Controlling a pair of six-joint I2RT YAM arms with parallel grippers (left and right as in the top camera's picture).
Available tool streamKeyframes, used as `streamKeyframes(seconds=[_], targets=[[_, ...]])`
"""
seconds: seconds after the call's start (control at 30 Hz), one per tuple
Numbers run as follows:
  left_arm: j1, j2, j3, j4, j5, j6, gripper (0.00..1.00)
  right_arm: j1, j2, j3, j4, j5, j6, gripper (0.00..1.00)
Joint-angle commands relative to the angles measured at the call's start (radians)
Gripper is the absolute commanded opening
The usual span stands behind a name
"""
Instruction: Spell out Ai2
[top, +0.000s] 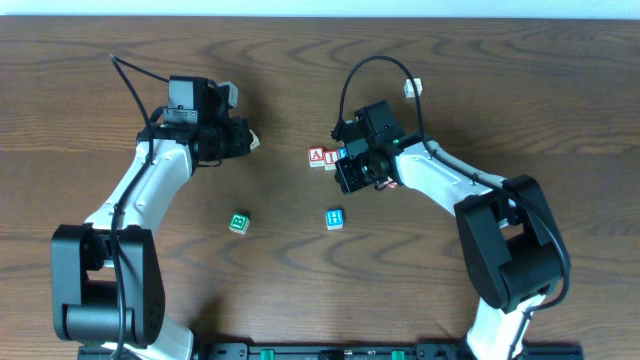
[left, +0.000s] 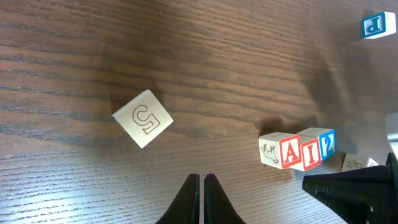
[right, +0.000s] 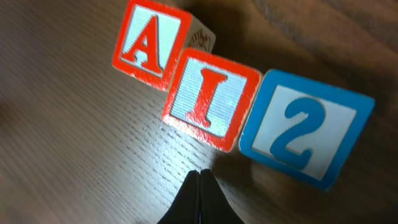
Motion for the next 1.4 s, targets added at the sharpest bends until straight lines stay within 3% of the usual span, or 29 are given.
streamKeyframes(seconds=[0.0,1.37], targets=[[0.003,-0.006,-0.002,0.000,-0.006,0.017,0.06,0.022,0.011,-0.005,0.011,-0.003,0.011,0.01],[0.003,-0.006,-0.002,0.004,-0.006,0.009,0.06,0.028,0.043,-0.004,0.119,0.018,0.041,0.01]])
